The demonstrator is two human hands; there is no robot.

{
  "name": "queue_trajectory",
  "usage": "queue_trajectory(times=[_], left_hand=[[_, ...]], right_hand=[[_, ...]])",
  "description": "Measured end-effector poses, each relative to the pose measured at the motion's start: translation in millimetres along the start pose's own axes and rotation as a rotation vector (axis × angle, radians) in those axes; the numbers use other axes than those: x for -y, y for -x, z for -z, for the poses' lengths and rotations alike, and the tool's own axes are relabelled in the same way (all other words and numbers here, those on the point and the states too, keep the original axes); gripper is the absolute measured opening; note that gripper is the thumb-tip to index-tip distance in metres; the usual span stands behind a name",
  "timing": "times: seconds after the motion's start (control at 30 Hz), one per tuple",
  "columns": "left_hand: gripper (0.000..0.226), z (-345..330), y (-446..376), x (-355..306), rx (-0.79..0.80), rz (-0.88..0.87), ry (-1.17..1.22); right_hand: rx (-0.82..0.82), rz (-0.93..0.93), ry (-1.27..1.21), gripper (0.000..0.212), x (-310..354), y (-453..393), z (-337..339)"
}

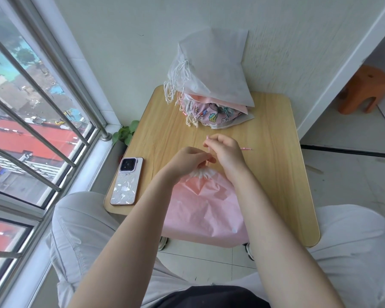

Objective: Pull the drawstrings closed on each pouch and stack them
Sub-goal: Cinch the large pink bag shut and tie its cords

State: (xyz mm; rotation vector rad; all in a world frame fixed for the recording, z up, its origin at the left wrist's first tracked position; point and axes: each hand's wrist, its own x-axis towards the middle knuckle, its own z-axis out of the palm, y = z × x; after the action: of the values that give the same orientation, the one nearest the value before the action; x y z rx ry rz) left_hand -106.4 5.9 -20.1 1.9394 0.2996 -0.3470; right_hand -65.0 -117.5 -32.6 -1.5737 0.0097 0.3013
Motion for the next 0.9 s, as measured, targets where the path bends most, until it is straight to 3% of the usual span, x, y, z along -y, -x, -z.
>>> queue_trajectory(times=[0.17, 0.3, 0.43, 0.63, 0.7, 0.83, 0.9], left_hand=[[0.027, -2, -1, -2, -0.012, -0.037, -0.022], [0.019, 7, -5, 4, -0.133, 0.039, 0.168], [0.015, 11, -9, 11, -0.171, 0.063, 0.216], [0.012, 17, -17, 15, -0.117, 0.045, 0.241], [0.012, 19, -19, 14, -0.136, 0.041, 0.189], [0.011, 24, -24, 12, -0.187, 0.032, 0.093], [0.013, 27, -27, 13, -0.181, 0.011, 0.033]], right_hand=[[0.01, 0.115, 0.317, 0.022, -1, 0, 3], [0.039, 0.079, 0.722, 0.035, 6, 3, 17], [0.166, 0.011, 0.641, 0.02, 12, 9, 14], [0.279, -0.033, 0.586, 0.014, 9, 12, 4], [0.386, -0.056, 0.661, 0.015, 13, 16, 4], [0.855, -0.242, 0.742, 0.011, 32, 30, 6], [0.908, -0.208, 0.792, 0.011, 39, 33, 8]])
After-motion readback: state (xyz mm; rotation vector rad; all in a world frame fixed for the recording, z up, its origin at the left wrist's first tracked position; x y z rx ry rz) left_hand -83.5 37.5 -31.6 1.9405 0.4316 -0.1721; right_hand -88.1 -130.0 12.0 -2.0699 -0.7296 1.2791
